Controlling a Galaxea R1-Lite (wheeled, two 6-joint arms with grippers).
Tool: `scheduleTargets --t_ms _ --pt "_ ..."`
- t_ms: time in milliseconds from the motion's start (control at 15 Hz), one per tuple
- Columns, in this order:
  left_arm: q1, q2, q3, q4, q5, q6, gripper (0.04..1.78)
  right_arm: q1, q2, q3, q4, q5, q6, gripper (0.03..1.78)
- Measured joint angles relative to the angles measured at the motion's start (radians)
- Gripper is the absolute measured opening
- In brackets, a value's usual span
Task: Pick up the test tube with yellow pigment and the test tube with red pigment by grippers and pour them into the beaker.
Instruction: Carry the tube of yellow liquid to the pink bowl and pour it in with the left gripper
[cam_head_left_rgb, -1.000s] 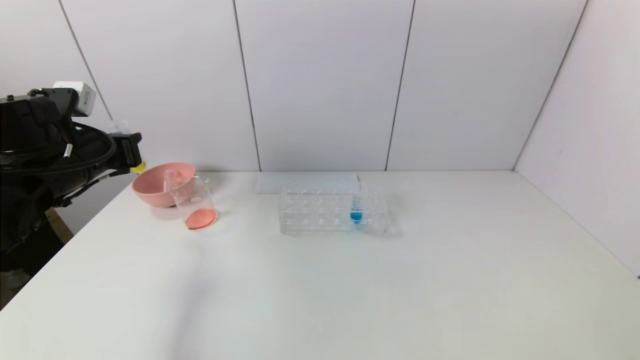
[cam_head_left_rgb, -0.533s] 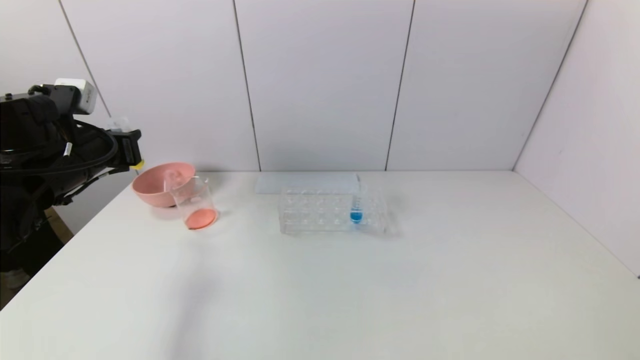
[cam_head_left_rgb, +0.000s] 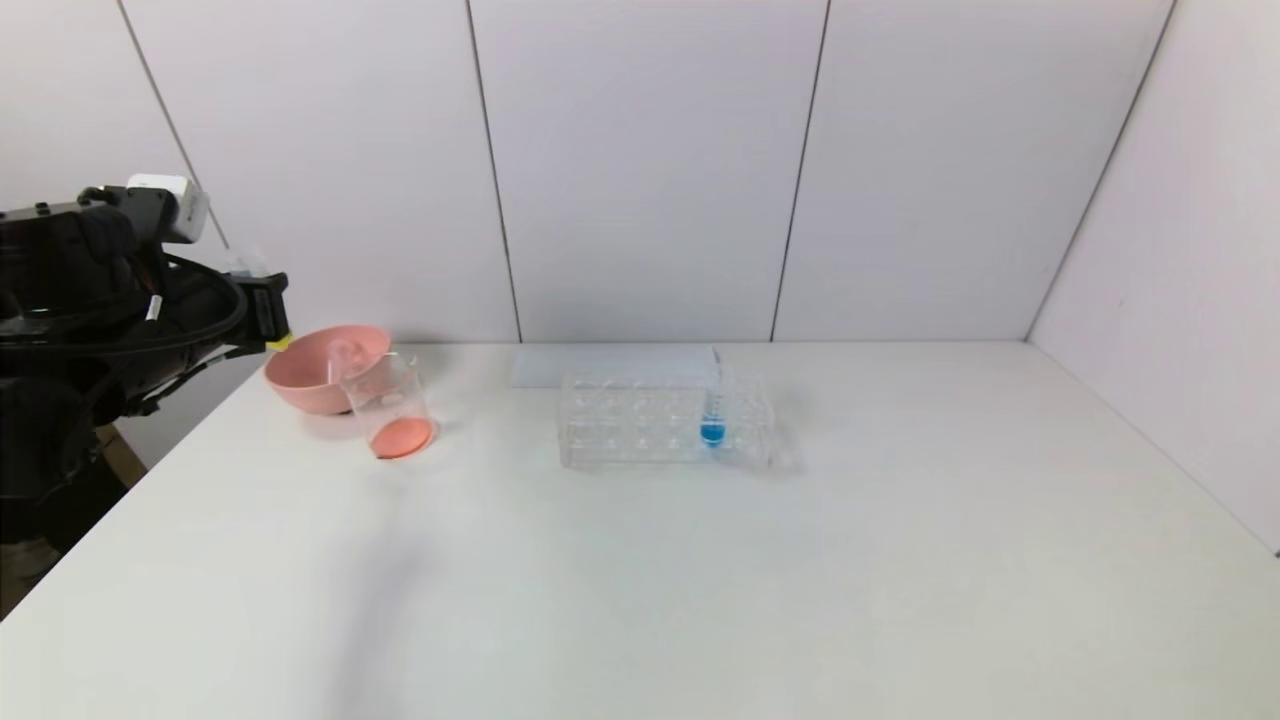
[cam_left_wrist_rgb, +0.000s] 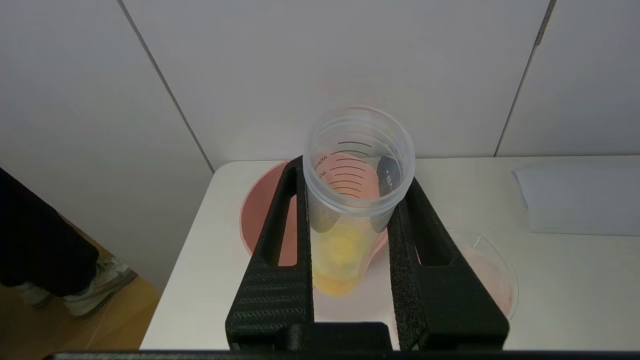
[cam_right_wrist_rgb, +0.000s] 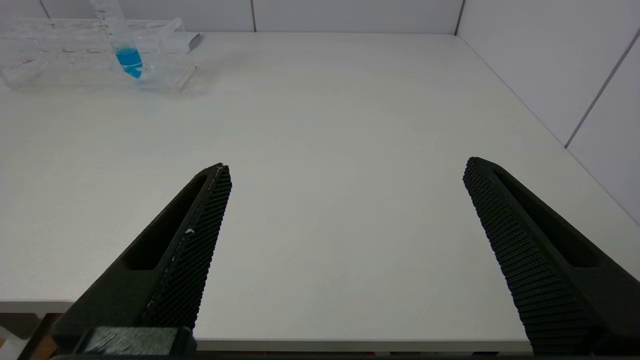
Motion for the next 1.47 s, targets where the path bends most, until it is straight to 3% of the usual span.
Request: scheduleTargets --t_ms 267,1467 --pt "0.009 0.067 -0.009 -0.074 -0.004 0.001 0.44 0.000 0.000 0.000 0.000 0.000 0.000 1.70" --pt "0.030 0.171 -0.028 -0.073 -0.007 0.005 0.44 0.000 0.000 0.000 0.000 0.000 0.000 1.70"
